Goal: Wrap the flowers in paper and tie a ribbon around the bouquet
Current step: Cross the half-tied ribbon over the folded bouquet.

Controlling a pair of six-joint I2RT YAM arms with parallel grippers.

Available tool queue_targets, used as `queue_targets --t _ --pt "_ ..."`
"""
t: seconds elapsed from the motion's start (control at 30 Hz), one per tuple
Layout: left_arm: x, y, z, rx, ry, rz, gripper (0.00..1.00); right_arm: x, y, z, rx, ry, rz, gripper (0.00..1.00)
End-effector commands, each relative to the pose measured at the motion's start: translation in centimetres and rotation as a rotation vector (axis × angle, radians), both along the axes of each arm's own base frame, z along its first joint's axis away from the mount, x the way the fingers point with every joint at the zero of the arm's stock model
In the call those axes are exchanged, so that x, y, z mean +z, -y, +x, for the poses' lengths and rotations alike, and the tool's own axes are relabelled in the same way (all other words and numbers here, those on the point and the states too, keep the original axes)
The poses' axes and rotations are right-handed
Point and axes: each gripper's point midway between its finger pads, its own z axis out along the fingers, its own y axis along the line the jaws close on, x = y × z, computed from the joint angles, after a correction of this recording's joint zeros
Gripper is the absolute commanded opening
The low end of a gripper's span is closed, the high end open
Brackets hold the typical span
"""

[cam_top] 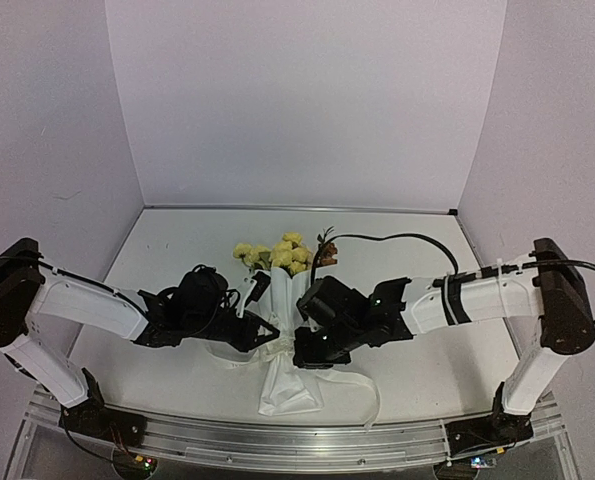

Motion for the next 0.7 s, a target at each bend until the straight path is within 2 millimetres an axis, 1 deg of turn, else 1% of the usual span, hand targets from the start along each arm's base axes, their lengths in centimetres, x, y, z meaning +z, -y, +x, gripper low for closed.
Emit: queue_targets --t 0.0,0.23,0.4,0.47,0.57,0.67 --pt "3.1 0.7 0.2 -0.022 0.08 -0.057 0.0 0.8 -1.8 1.9 -0.11 -0.063 0.109 0.0" --pt "3.3 0.8 -1.2 -0.086 0.102 -0.062 0.0 -0.9 -1.7 3.3 -0.212 -0.154 0.175 0.0" --pt "3.7 0.6 -1.5 -0.103 0.137 -0.054 0.0 -2.1 -1.7 3.3 -0.246 -0.215 0.168 0.0" --pt "4.1 0.7 -1.7 -0.12 0.165 -0.056 0.0 -2.7 -1.2 3.3 -0.268 -0.23 0.155 0.0" --pt "4.8 1.0 -2.7 -0.168 0.207 -0.064 0.0 -3.3 -0.5 3.4 -0.297 -0.231 0.142 0.0" --pt "4.9 1.4 -4.0 -0.233 0.222 -0.064 0.0 -3.5 0.0 3.8 -0.321 -0.221 0.138 0.0"
